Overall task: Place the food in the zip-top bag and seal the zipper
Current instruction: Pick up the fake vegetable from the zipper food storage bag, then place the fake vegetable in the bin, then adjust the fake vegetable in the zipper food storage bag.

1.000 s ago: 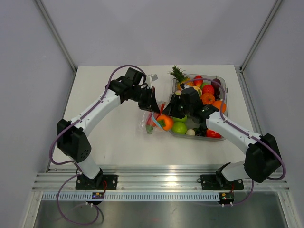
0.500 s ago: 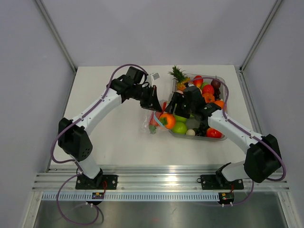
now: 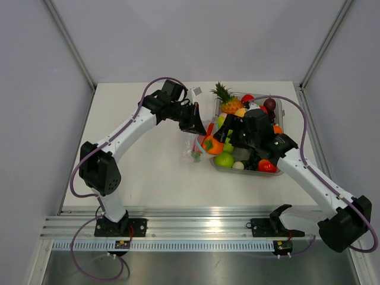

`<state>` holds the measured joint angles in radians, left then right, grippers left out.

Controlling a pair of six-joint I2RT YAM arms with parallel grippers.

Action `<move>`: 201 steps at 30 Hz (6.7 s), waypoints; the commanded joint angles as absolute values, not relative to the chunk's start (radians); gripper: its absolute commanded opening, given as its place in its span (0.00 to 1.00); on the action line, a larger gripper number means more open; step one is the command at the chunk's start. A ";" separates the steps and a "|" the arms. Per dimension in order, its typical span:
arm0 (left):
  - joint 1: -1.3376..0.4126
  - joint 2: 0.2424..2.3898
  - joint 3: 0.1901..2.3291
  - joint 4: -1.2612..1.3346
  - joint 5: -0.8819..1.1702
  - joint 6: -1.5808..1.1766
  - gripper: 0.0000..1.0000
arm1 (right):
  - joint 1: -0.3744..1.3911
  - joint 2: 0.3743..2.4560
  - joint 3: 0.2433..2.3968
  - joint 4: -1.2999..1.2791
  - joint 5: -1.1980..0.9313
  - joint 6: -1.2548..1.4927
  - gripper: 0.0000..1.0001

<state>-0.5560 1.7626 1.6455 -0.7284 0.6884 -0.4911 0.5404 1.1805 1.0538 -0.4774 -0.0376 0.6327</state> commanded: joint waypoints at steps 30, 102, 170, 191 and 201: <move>-0.552 1.868 1.692 -0.793 0.497 -0.420 0.00 | 0.534 1.144 1.100 -0.537 0.159 0.624 0.37; -0.446 1.654 1.246 -0.302 0.914 -0.635 0.00 | 0.712 1.551 1.192 -0.261 0.053 0.736 0.20; -0.403 1.594 1.192 -0.133 1.003 -0.747 0.00 | 0.770 1.522 1.359 -0.477 -0.040 0.611 0.19; -0.405 1.643 1.226 -0.362 0.867 -0.578 0.00 | 0.785 1.507 1.416 -0.496 0.094 0.604 0.20; -0.406 1.643 1.285 -0.481 0.782 -0.514 0.00 | 0.785 1.431 1.359 -0.277 -0.008 0.563 0.55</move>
<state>-0.4061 1.6405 1.2201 -0.4423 0.8345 -0.5613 0.7773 1.4563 1.3190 -0.3553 0.0032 0.5896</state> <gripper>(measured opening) 0.002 0.541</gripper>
